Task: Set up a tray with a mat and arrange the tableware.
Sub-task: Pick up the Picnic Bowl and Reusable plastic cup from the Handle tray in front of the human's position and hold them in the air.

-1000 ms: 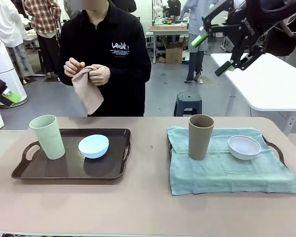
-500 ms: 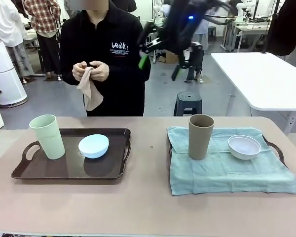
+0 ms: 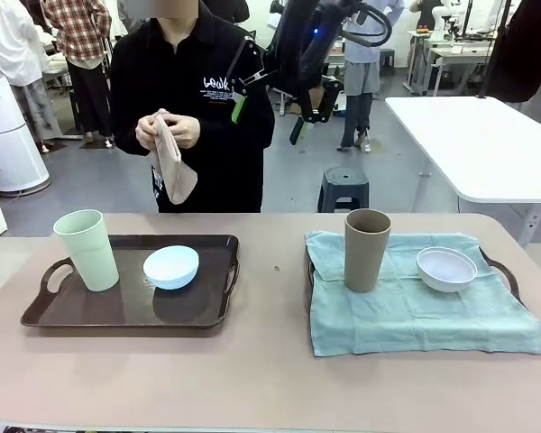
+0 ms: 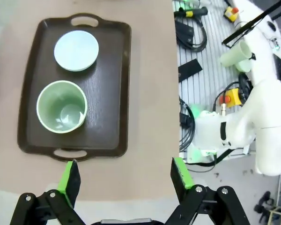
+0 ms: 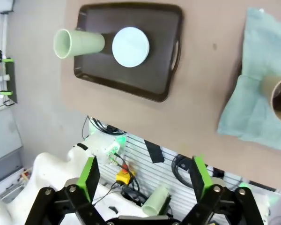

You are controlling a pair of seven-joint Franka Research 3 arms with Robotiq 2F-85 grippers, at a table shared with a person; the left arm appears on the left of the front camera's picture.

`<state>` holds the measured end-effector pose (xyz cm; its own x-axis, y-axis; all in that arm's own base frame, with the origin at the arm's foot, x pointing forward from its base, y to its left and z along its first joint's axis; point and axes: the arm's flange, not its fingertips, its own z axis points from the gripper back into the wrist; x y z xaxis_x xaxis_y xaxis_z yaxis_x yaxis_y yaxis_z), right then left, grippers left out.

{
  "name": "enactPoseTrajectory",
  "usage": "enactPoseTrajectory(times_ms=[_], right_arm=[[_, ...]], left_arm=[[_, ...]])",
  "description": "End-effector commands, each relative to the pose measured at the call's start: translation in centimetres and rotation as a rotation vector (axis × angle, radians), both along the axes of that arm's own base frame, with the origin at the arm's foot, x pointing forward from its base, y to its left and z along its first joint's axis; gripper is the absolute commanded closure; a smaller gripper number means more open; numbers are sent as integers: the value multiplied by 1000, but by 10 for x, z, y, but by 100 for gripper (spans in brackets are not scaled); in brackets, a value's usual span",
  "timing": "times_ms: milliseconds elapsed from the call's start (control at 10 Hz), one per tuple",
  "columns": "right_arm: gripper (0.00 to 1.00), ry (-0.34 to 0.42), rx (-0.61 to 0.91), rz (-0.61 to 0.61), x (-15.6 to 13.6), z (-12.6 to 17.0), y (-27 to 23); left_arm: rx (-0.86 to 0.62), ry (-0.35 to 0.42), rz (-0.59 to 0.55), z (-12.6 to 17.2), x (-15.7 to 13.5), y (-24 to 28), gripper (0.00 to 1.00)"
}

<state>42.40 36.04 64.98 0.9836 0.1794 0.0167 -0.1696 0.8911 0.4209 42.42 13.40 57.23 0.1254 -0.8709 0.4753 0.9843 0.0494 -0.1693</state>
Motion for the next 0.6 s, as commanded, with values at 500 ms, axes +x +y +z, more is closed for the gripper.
enactPoseTrajectory(times_ms=[500], right_arm=[[0, -108, -244, 19, 3, -72, 97]], left_arm=[[-352, -60, -126, -96, 106, 97, 0]])
